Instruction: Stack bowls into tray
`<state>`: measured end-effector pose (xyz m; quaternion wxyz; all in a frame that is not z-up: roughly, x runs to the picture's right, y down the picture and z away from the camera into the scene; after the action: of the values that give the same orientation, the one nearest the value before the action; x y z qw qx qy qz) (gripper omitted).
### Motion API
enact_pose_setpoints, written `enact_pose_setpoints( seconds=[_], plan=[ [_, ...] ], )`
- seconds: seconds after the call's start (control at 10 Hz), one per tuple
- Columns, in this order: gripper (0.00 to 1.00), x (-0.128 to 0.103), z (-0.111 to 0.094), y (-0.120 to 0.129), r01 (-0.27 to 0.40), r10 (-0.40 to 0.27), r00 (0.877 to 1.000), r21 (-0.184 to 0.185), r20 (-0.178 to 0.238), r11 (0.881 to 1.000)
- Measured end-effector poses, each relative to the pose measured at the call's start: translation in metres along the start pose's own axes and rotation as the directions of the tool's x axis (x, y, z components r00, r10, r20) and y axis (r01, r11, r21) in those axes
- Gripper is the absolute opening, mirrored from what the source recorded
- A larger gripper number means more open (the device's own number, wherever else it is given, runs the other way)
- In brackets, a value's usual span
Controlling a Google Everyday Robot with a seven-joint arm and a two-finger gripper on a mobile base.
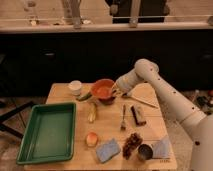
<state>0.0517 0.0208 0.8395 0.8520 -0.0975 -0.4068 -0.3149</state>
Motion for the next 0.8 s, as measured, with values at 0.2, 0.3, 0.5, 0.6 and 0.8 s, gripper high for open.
enact_pose_setpoints(
  seconds=[0.2,0.3,0.5,0.6,0.8],
  plan=[
    [0.01,0.002,0.002,0.0,-0.011,0.011,1.0,0.006,-0.004,1.0],
    [0.01,0.003,0.002,0.0,-0.016,0.016,1.0,0.009,-0.007,1.0],
    [0.01,0.007,0.002,0.005,-0.04,0.04,0.999,0.023,-0.015,0.999],
    [0.01,0.009,0.001,0.008,-0.054,0.055,0.998,0.033,-0.018,0.998],
    [0.01,0.013,0.0,0.013,-0.078,0.079,0.997,0.054,-0.022,0.996]
  ],
)
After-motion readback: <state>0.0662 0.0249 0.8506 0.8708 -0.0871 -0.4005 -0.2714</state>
